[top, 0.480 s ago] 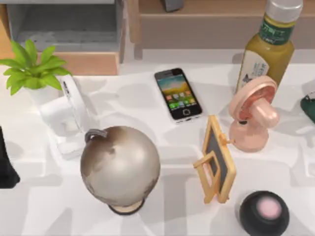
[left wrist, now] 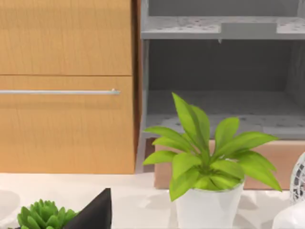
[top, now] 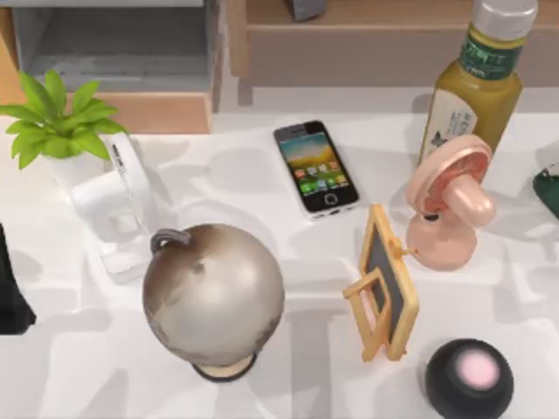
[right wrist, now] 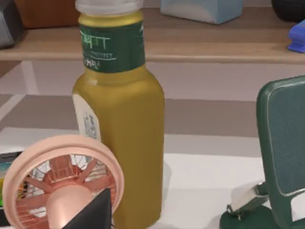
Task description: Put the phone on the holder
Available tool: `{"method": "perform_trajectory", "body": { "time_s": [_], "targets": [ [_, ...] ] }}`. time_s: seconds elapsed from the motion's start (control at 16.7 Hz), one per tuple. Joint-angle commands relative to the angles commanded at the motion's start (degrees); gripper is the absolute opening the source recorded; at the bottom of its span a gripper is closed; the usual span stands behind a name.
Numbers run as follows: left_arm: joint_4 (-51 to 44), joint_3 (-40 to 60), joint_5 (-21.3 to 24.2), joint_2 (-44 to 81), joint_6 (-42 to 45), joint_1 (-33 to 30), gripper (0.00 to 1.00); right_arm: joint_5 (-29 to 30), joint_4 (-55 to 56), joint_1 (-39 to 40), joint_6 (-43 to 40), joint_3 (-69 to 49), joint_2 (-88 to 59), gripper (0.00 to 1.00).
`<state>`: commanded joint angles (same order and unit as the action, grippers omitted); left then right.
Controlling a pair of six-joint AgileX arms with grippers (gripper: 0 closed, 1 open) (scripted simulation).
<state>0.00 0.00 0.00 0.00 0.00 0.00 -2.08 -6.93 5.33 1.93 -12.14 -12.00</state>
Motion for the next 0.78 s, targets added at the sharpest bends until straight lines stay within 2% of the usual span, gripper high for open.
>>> {"method": "perform_trajectory", "body": {
  "time_s": [0.3, 0.78],
  "targets": [
    [0.0, 0.0, 0.0, 0.0, 0.0, 0.0, 1.0, -2.35, -14.13, 8.49, 3.03, -24.0, -24.73, 1.0],
    [0.0, 0.0, 0.0, 0.0, 0.0, 0.0, 1.0, -3.32, -43.19, 22.07, 7.78, -70.98, -78.08, 1.0]
  ]
}}
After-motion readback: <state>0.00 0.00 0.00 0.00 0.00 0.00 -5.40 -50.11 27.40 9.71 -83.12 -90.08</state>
